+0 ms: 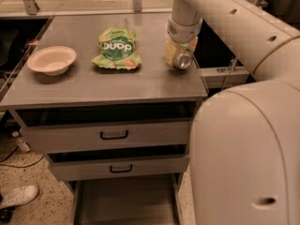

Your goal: Place green can into bottom drawer

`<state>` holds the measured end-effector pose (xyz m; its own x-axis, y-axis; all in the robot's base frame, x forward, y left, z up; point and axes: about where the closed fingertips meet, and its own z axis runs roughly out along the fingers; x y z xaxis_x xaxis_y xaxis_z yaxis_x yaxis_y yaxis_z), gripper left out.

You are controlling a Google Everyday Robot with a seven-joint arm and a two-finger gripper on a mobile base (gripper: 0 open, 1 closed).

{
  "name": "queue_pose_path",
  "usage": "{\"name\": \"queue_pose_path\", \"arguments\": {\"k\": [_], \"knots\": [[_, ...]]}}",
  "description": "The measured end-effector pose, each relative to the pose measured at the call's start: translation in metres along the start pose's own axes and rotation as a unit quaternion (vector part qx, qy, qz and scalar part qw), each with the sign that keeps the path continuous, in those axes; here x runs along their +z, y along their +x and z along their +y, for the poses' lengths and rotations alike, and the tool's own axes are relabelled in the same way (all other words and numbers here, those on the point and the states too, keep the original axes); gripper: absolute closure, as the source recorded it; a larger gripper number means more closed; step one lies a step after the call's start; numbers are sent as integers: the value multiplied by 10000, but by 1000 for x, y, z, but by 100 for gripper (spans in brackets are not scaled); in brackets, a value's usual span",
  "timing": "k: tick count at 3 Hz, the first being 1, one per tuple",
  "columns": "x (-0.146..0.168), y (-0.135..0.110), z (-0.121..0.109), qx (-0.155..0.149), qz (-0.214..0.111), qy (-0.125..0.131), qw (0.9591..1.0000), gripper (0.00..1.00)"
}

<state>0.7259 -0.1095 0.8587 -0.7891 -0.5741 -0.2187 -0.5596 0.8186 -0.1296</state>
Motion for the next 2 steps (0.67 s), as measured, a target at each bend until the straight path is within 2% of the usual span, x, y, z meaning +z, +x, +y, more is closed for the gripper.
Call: {"name": "queue_pose_path", "arguments": {"k": [1,2], "knots": [[-15,42,8,361,126,69,9992,100],[-31,87,19,736,267,130,9968,100]]}}
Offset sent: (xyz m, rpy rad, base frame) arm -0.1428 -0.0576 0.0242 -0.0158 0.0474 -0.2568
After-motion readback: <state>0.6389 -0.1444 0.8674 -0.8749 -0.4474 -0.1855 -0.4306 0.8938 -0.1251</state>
